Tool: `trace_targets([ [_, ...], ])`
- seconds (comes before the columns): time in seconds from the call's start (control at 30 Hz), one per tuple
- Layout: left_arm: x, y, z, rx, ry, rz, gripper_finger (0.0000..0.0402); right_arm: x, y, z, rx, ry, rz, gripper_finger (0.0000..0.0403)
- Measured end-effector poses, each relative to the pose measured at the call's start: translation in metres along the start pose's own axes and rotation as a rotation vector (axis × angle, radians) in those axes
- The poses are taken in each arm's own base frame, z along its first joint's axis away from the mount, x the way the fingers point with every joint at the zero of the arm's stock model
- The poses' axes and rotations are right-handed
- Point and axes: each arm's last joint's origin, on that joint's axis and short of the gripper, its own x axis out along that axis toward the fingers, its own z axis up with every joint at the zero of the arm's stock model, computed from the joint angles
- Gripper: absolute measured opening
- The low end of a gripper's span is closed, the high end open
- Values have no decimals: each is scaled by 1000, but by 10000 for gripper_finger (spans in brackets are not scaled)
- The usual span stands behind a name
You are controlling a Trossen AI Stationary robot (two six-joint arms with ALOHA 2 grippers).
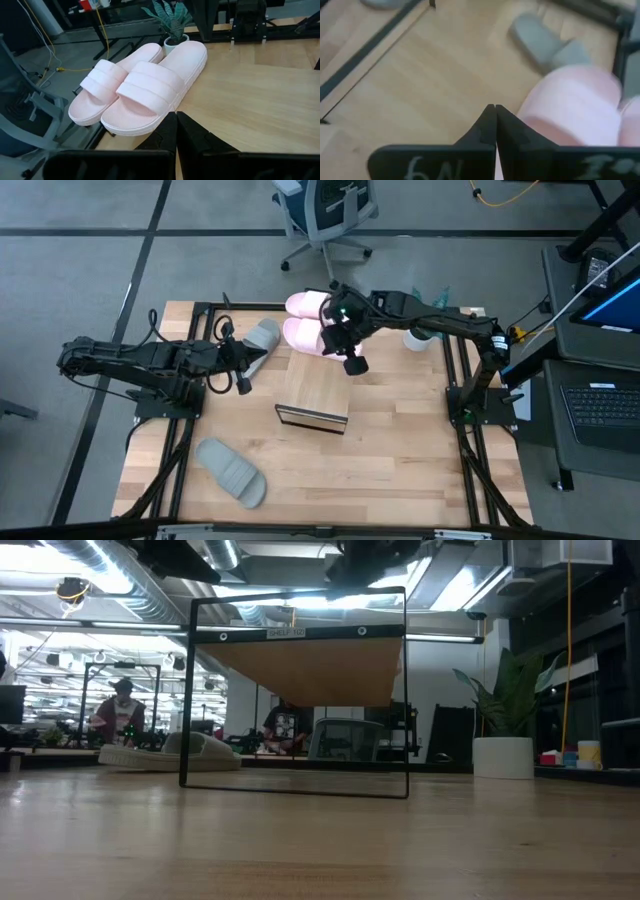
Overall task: Pick and place slides into the shelf
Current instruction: Put the pink slipper on the shelf
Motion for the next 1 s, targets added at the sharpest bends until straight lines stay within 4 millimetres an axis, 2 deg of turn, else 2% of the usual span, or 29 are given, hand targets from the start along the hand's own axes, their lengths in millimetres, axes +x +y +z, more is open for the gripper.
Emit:
trace_targets([
  [0.4, 0, 0, 0, 2, 0, -1, 0, 30, 13, -23, 123, 179, -20, 1],
  [0.5, 0, 0, 0, 1, 0, 0, 0, 32, 12, -26, 128, 203, -56, 0],
  [0.83, 0, 0, 0, 1, 0, 0, 0, 40, 17, -38, 141, 272, -22, 0],
  [1.0, 0, 0, 0, 1, 0, 0, 0, 40, 15, -40, 126, 324, -122, 0],
])
